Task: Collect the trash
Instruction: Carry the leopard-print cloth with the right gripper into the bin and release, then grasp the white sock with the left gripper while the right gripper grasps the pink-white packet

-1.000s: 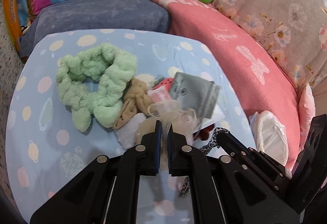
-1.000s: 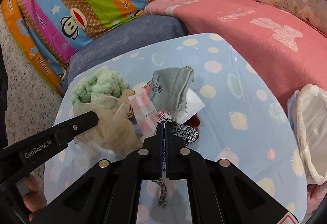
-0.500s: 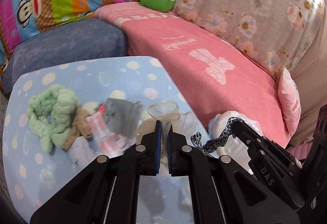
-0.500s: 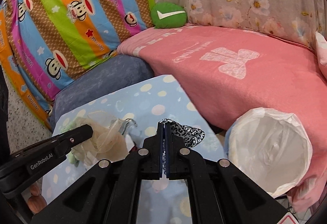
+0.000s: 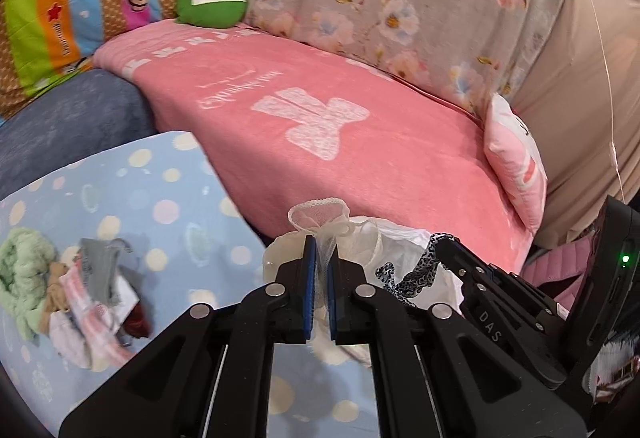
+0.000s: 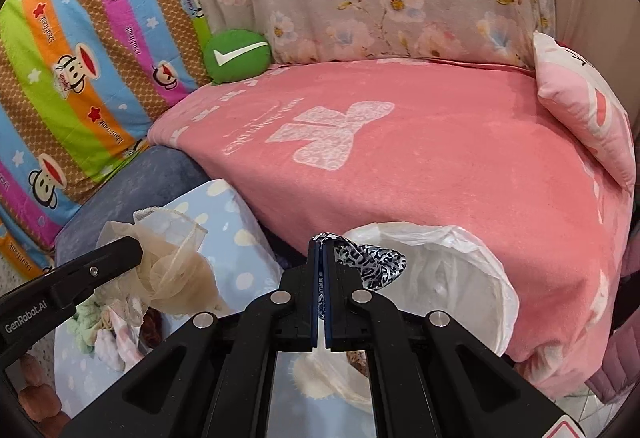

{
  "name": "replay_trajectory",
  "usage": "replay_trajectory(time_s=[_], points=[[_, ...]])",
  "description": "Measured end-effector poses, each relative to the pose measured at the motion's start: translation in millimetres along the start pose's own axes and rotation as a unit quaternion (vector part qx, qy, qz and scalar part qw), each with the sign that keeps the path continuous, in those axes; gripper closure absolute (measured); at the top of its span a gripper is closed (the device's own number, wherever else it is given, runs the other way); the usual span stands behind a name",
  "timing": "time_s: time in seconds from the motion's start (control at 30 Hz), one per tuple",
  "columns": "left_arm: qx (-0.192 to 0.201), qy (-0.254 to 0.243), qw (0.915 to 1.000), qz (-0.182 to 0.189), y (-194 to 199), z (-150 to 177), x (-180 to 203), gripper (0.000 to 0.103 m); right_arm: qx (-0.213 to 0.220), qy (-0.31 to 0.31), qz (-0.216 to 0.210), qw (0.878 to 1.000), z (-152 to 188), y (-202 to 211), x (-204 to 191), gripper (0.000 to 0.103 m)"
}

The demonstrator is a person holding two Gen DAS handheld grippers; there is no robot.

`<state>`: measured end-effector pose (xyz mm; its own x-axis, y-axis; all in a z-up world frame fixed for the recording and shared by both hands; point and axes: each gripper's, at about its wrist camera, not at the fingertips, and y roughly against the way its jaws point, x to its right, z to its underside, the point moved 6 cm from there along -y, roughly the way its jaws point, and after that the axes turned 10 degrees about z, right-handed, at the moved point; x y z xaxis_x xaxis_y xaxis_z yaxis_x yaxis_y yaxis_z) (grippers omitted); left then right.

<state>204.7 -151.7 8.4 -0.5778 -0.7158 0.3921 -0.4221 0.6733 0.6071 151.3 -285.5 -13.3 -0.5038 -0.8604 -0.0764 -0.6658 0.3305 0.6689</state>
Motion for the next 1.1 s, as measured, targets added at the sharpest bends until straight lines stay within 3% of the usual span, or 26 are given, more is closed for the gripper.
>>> replay_trajectory(time_s=[0.27,0.33,0.37,0.4,0.47,0.53,0.8,1.1], points=[[-0.028,-0.024,0.9989,0.029,-43.5,-1.5,38.6,0.098,-0.016,-0.022,0.025,0.999,4.1,-19.2,39.5,0.101],[-0.033,-0.026,0.9983,0.040,-51.7,-1.8,46.8,0.097,-0.020,-0.026,0.029,0.999,5.7,-23.2,45.2,0.097],[-0.034,-0.024,0.9983,0.040,-54.4,-1.5,48.6,0.087,-0.020,-0.029,0.033,0.999,6.3,-24.7,48.6,0.095],[-0.035,-0.021,0.9985,0.037,-57.1,-1.8,49.2,0.067,-0.021,-0.031,0.036,0.999,6.7,-25.6,50.9,0.090],[-0.025,-0.013,0.9993,0.026,-59.2,-3.3,48.6,0.045,-0.021,-0.033,0.041,0.998,6.9,-25.8,54.4,0.078],[-0.022,-0.011,0.9995,0.020,-60.5,-3.6,47.1,0.044,-0.018,-0.036,0.045,0.998,7.4,-24.5,57.4,0.069],[-0.028,-0.002,0.9996,0.002,-59.8,1.4,32.9,0.044,-0.018,-0.038,0.045,0.998,9.7,-23.4,59.1,0.065],[-0.020,0.011,0.9996,-0.015,-42.8,9.1,11.7,0.044,-0.019,-0.021,0.036,0.999,20.2,-15.9,35.2,0.059]])
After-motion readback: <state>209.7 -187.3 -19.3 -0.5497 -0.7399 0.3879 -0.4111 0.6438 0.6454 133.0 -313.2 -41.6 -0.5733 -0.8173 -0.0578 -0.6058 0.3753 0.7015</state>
